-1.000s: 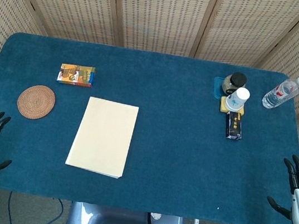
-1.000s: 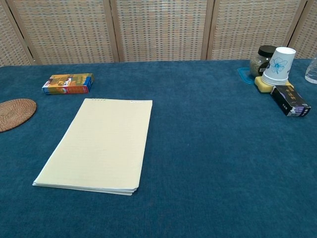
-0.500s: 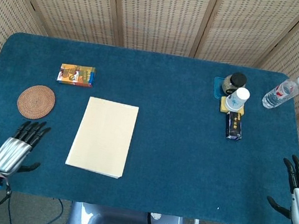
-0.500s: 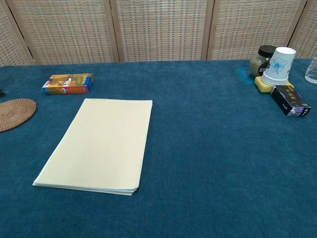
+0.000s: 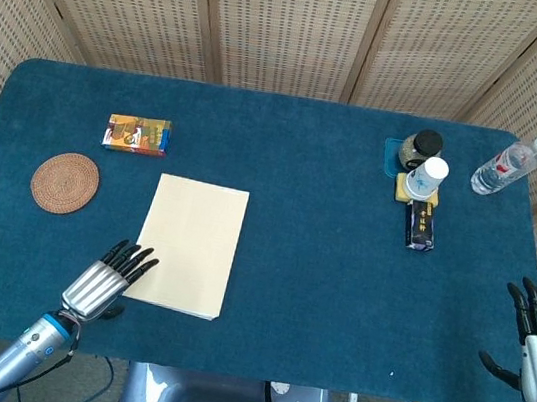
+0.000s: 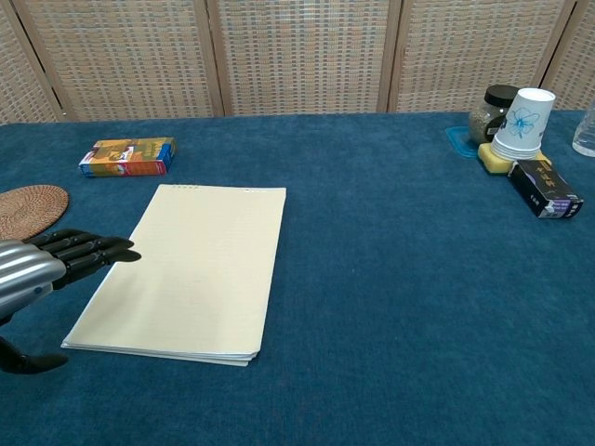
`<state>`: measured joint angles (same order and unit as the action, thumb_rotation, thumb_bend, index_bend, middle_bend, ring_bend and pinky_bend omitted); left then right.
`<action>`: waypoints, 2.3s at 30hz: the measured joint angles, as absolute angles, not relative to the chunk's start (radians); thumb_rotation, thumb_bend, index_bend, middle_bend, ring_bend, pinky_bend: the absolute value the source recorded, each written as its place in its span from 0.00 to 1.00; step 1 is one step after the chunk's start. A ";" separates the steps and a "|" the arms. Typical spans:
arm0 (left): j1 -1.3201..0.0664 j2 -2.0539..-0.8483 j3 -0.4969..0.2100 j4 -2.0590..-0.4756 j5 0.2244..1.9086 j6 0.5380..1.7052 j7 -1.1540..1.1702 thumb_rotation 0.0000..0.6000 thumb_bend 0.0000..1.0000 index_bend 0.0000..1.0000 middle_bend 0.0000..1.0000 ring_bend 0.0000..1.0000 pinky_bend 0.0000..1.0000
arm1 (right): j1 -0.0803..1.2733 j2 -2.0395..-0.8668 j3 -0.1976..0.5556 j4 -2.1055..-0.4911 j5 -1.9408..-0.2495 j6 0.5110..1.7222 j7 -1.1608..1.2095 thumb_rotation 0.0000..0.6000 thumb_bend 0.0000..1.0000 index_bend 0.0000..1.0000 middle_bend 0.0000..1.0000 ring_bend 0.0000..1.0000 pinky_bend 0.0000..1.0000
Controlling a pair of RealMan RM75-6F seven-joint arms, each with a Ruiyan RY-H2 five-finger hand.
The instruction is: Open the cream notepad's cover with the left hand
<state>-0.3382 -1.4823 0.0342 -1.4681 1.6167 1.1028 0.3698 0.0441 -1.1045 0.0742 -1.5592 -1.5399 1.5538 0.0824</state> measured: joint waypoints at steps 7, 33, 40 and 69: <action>-0.362 -1.523 0.020 -1.426 1.569 1.073 0.396 1.00 0.27 0.00 0.00 0.00 0.00 | 0.044 -1.101 0.074 -1.560 -1.536 1.551 0.092 1.00 0.00 0.00 0.00 0.00 0.00; -0.402 -1.548 0.012 -1.407 1.479 1.046 0.425 1.00 0.39 0.00 0.00 0.00 0.00 | 0.047 -1.100 0.076 -1.556 -1.530 1.541 0.101 1.00 0.00 0.00 0.00 0.00 0.00; -0.413 -1.550 0.007 -1.409 1.463 1.046 0.434 1.00 0.40 0.00 0.00 0.00 0.00 | 0.048 -1.099 0.076 -1.557 -1.529 1.540 0.101 1.00 0.00 0.00 0.00 0.00 0.00; -0.560 -1.585 -0.125 -1.363 1.313 0.956 0.404 1.00 0.44 0.03 0.00 0.00 0.00 | 0.055 -1.105 0.077 -1.551 -1.514 1.519 0.098 1.00 0.00 0.00 0.00 0.00 0.00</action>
